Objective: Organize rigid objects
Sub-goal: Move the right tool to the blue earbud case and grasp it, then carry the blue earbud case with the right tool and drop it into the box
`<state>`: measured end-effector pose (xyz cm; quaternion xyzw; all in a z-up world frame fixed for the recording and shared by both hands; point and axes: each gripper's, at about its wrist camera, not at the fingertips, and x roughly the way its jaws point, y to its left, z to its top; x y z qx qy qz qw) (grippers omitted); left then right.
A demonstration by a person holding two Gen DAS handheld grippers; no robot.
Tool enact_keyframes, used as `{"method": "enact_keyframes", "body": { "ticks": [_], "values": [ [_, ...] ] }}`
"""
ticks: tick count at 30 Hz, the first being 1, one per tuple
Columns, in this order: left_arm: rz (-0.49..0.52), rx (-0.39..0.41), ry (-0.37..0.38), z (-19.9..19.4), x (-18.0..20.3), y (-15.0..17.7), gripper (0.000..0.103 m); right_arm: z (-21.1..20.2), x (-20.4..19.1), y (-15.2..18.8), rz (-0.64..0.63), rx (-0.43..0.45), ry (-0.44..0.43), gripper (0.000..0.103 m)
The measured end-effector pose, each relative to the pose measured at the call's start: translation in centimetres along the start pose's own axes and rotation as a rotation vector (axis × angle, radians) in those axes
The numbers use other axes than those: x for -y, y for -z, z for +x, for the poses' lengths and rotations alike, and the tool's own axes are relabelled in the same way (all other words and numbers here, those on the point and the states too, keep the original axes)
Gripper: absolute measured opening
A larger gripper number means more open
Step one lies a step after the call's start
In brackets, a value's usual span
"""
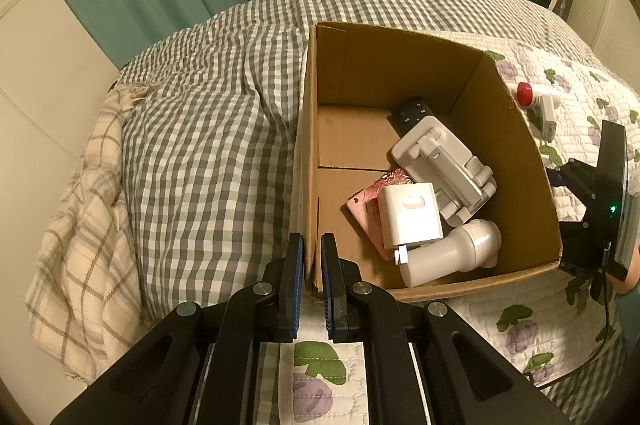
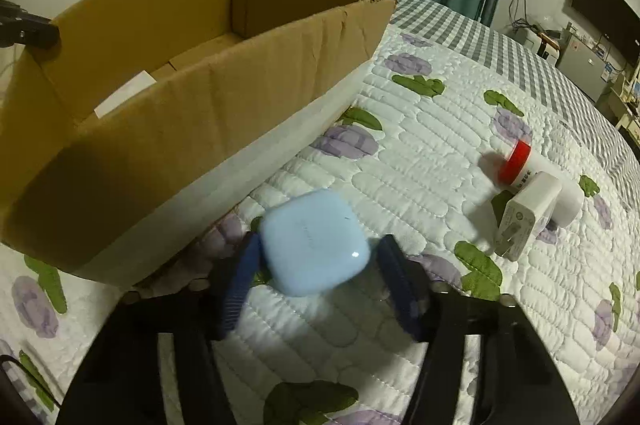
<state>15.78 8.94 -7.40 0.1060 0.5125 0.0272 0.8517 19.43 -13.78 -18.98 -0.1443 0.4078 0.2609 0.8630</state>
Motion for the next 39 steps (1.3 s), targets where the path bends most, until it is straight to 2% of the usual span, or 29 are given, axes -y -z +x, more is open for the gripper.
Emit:
{"method": "enact_keyframes", "body": {
  "ticks": [7,14,22,24,28,32,35,39],
  "values": [
    [0.003,-0.001,0.000,0.1,0.0,0.0,0.008,-0.7,-0.3,0.5,0.008,0.026,0.021,0.053],
    [0.002,0.000,0.005,0.0,-0.3,0.0,0.008,-3.2,0.2,0.6,0.059,0.095,0.079,0.053],
    [0.015,0.001,-0.003,0.0,-0.3,0.0,0.008,-6.6,1.4,0.5,0.130,0.121,0.049,0.053],
    [0.017,0.001,-0.001,-0.1,-0.2,0.0,0.008,-8.1,1.4,0.1,0.135,0.131,0.066,0.053],
    [0.019,0.003,0.008,-0.2,-0.3,0.2,0.008,-11.7,1.3,-2.2,0.161,0.199,0.091,0.053],
    [0.021,0.006,0.012,-0.3,-0.3,0.2,0.008,-14.1,0.0,-5.3,0.135,0.254,0.092,0.053],
    [0.021,0.007,0.012,-0.3,-0.3,0.2,0.008,-14.3,-1.6,-7.3,0.114,0.271,0.080,0.053],
    [0.024,0.009,0.013,-0.3,-0.3,0.3,0.008,-12.7,-4.0,-8.9,0.086,0.251,0.035,0.053]
  ]
}}
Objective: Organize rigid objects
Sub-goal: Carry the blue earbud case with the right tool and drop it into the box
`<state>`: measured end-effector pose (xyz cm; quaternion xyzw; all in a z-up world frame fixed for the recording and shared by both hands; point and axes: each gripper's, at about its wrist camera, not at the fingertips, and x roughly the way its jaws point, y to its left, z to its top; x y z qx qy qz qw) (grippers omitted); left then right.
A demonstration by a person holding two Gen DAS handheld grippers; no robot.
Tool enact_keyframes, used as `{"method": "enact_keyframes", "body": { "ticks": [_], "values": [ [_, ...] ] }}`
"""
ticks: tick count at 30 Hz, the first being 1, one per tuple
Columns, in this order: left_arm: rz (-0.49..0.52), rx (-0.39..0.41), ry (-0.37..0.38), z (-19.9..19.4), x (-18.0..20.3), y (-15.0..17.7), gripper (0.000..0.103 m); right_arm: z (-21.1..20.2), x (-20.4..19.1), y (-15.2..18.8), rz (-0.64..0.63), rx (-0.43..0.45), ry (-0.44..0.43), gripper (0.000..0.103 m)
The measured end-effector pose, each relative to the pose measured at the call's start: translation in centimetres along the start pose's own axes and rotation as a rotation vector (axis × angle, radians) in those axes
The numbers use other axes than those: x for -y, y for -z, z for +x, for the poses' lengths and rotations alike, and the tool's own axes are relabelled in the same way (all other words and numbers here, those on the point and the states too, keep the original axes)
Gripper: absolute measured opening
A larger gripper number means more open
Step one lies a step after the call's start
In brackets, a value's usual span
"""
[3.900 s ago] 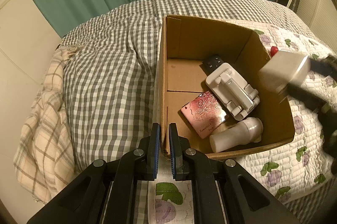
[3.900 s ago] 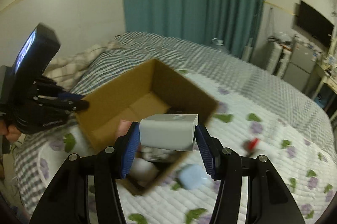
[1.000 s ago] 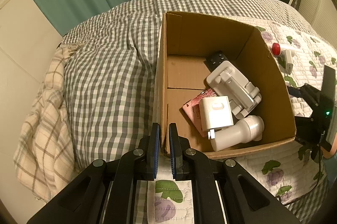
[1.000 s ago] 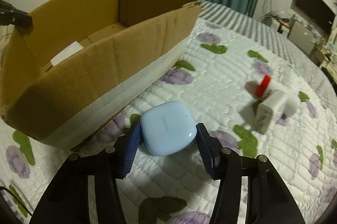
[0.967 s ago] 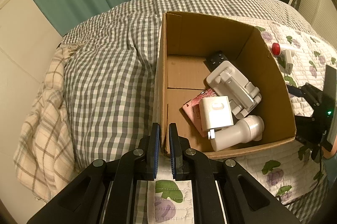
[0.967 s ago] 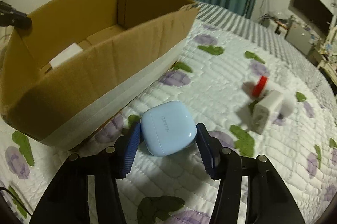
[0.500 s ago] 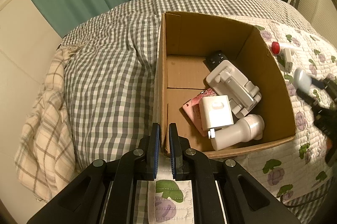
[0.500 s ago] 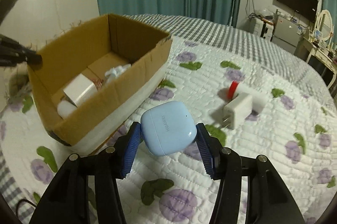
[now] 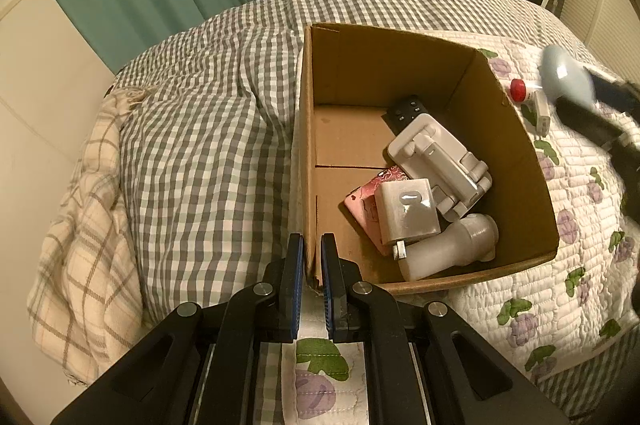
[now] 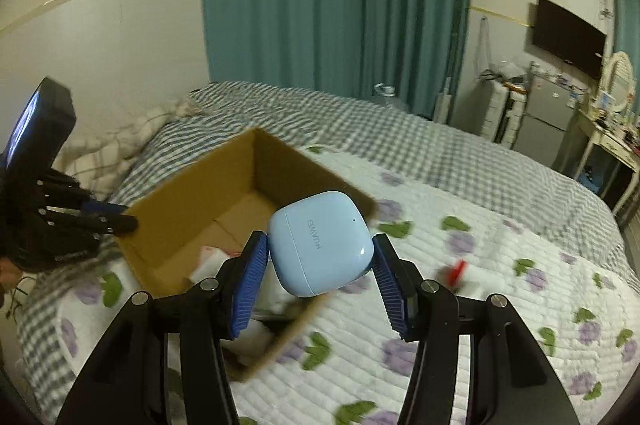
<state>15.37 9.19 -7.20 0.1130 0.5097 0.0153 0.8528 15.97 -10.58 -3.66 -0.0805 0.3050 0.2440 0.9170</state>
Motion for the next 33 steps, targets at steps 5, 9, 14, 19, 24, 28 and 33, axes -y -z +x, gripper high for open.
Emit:
{"method": "enact_keyframes", "body": {
  "ticks": [5,9,14,19,24,28,33],
  "values": [
    [0.001,0.001,0.008,0.0,-0.1,-0.1,0.008,3.3,-3.1,0.4,-0.026,-0.059,-0.040,0.053],
    [0.000,0.003,0.009,0.0,-0.1,-0.1,0.008,6.1,-4.6,1.1,-0.036,-0.113,-0.049,0.053],
    [0.000,0.004,0.010,0.0,-0.1,-0.1,0.008,7.6,-5.2,1.7,-0.048,-0.152,-0.051,0.053],
    [-0.002,0.004,0.009,0.0,-0.1,-0.1,0.008,7.7,-5.4,2.0,-0.057,-0.168,-0.061,0.054],
    [-0.003,0.004,0.006,0.0,-0.1,-0.1,0.008,5.3,-4.7,1.2,-0.039,-0.101,-0.056,0.085],
    [-0.003,0.003,0.003,0.0,-0.1,0.0,0.008,2.0,-2.6,0.2,-0.030,-0.038,-0.020,0.085],
    [-0.009,0.002,-0.002,0.1,-0.1,-0.1,0.008,-1.2,2.8,0.0,0.038,0.005,0.106,0.086]
  ]
}}
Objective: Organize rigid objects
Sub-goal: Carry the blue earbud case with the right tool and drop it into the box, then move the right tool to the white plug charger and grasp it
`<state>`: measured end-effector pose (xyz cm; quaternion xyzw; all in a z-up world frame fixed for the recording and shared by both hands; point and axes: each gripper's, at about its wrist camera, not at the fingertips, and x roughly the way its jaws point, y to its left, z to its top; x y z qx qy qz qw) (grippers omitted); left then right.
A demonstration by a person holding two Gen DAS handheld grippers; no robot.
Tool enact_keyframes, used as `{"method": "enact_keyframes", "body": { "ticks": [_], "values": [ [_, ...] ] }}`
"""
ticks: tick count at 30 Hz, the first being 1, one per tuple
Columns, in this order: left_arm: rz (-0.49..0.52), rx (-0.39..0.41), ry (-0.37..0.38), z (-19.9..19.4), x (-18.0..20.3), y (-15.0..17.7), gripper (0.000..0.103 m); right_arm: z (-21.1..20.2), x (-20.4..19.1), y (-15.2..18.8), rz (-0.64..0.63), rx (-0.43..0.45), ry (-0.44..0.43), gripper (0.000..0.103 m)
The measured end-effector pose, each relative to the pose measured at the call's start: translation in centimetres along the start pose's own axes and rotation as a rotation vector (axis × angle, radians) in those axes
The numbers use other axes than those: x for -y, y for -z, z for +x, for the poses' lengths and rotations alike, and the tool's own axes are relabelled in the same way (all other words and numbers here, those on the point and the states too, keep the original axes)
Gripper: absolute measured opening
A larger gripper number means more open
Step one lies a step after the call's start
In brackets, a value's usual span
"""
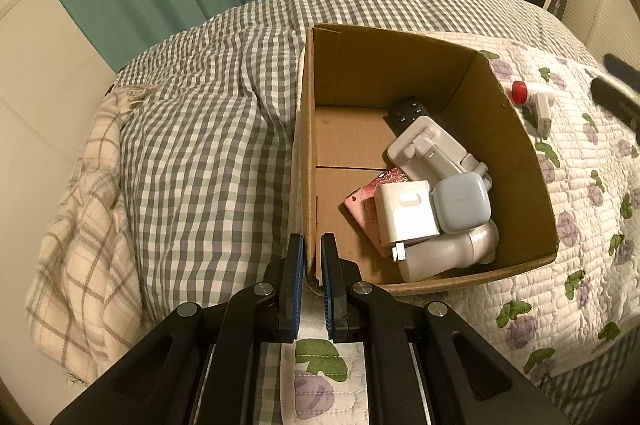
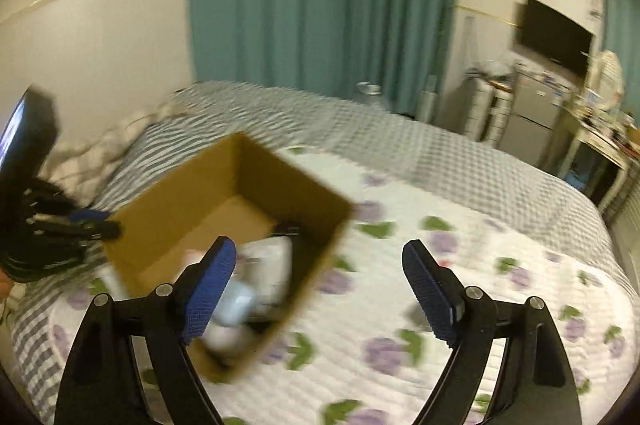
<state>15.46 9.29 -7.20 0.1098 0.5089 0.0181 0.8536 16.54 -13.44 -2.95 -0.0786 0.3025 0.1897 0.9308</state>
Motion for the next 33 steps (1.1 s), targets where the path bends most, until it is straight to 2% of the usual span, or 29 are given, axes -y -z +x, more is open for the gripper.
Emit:
{"method": "enact_keyframes", "body": {
  "ticks": [3,9,18,23,29,33],
  "values": [
    [0.001,-0.002,-0.005,0.0,0.1,-0.1,0.008,0.0,3.9,0.6,0.061,-0.018,0.087,0.086],
    [0.000,-0.007,-0.013,0.0,0.2,-0.2,0.008,2.3,9.2,3.5,0.166,-0.107,0.193,0.086],
    [-0.003,-0.007,-0.009,0.1,0.1,-0.1,0.008,8.6,9.9,7.4,0.182,-0.258,0.220,0.086],
    [-0.004,-0.007,-0.007,0.2,0.0,-0.1,0.008,10.7,10.3,8.0,0.197,-0.287,0.229,0.084],
    [-0.005,-0.006,-0.004,0.2,0.1,-0.2,0.008,12.7,10.3,7.6,0.178,-0.310,0.263,0.073],
    [-0.003,-0.005,-0.007,0.2,0.1,-0.2,0.008,13.6,10.2,7.8,0.168,-0.335,0.268,0.054]
  ]
}}
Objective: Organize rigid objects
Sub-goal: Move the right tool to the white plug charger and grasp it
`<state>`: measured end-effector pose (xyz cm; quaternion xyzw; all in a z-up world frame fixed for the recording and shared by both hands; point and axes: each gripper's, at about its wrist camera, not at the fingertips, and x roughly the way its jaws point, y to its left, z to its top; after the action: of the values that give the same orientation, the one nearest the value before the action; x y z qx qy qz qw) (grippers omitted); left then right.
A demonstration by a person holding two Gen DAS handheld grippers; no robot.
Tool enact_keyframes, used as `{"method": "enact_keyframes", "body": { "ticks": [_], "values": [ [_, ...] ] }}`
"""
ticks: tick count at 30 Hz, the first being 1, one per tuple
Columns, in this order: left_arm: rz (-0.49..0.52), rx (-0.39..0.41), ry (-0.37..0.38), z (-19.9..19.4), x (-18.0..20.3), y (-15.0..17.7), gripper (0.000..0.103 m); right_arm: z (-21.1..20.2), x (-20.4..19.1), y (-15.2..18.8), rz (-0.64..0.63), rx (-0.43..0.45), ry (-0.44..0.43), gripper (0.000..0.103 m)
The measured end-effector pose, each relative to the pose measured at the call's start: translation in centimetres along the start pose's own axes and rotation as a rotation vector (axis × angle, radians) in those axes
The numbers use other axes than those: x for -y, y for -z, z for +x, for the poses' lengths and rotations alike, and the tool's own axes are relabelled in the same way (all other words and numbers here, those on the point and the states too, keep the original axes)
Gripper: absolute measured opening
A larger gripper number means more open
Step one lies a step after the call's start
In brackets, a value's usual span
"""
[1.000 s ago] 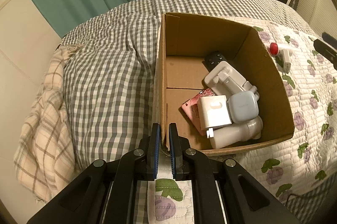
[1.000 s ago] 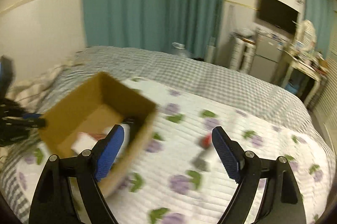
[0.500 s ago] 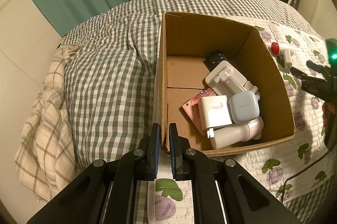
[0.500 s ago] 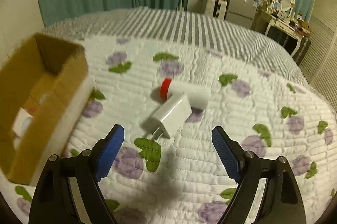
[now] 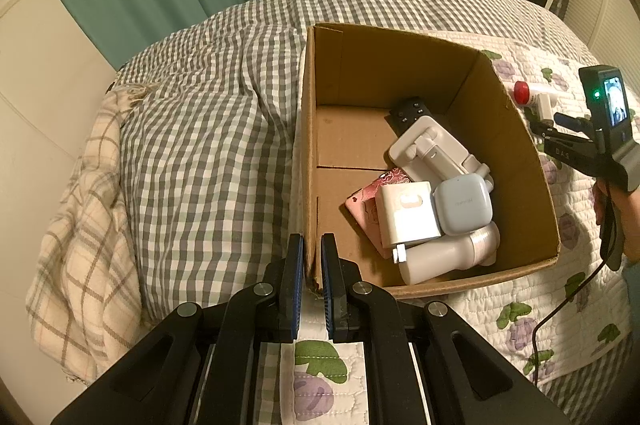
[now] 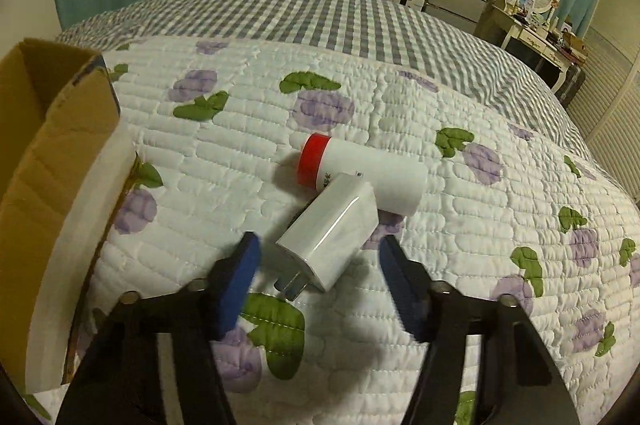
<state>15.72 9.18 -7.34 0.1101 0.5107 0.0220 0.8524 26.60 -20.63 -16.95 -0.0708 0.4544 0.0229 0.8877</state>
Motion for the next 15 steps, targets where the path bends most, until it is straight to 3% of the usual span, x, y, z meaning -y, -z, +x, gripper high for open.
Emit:
{"method": "enact_keyframes", "body": {
  "ticks": [3,9,15],
  "values": [
    [-0.002,0.000,0.001,0.0,0.0,0.0,0.008,0.2,0.1,0.2,0.000,-0.006,-0.001,0.037],
    [0.000,-0.001,-0.003,0.0,0.0,0.0,0.008,-0.8,0.4,0.6,-0.011,0.014,0.003,0.027],
    [0.001,-0.001,-0.003,0.0,0.0,0.0,0.008,-2.7,0.4,1.1,-0.035,0.036,-0.013,0.025]
  ]
}}
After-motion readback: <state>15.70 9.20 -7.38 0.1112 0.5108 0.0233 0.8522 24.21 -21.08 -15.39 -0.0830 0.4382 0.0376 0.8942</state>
